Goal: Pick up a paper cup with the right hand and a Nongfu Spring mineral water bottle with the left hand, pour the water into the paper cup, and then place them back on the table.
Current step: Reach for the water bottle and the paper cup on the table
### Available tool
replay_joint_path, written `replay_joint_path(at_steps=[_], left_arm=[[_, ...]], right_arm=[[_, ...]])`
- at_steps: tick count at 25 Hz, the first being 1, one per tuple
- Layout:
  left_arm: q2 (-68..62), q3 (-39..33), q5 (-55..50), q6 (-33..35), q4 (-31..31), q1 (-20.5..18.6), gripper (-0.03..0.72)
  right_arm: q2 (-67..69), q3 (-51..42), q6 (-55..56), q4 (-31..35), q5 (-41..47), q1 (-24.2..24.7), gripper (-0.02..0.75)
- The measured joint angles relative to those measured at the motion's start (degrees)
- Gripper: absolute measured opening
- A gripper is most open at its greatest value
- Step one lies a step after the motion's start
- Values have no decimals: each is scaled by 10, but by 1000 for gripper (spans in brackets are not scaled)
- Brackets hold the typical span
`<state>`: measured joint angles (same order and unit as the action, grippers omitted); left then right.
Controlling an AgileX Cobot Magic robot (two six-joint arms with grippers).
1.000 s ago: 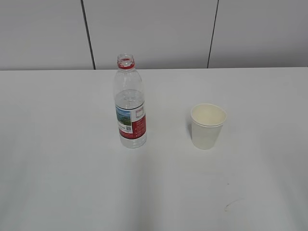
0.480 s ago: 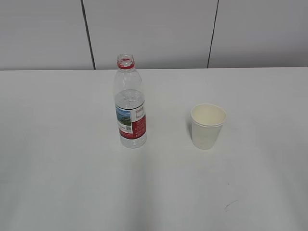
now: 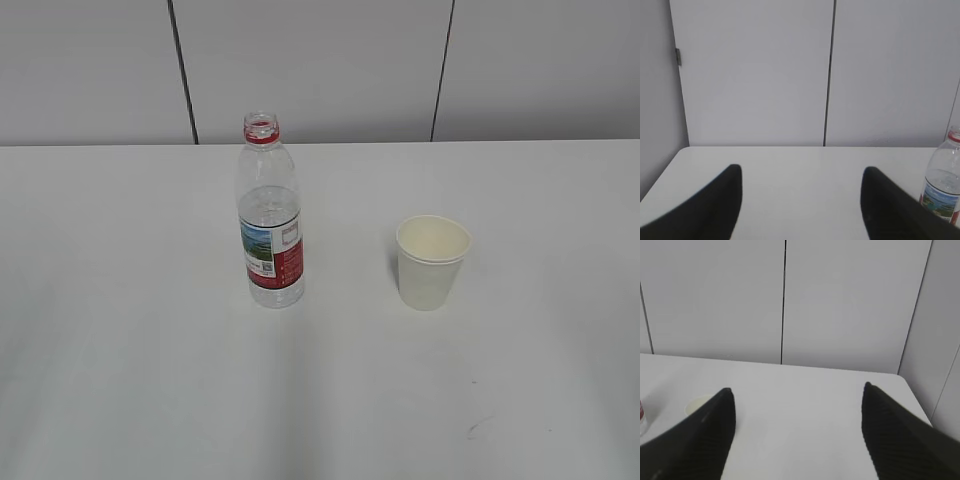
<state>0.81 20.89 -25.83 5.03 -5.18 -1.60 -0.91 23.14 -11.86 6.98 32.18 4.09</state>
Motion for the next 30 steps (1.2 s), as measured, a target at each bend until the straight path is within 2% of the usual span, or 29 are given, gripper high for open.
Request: replay_joint_path(at_steps=[9,18,30], left_arm=[[-33,-5,17,0,0,0,431],[-95,-5,36,0,0,0,428],[-159,-29,140,0,19,11,396]], right_arm=[[0,-63,-1,-10,-14,0,582],[0,-94,-1,-12,-72,0,581],[65,-124,-1,-32,-185,0,581]])
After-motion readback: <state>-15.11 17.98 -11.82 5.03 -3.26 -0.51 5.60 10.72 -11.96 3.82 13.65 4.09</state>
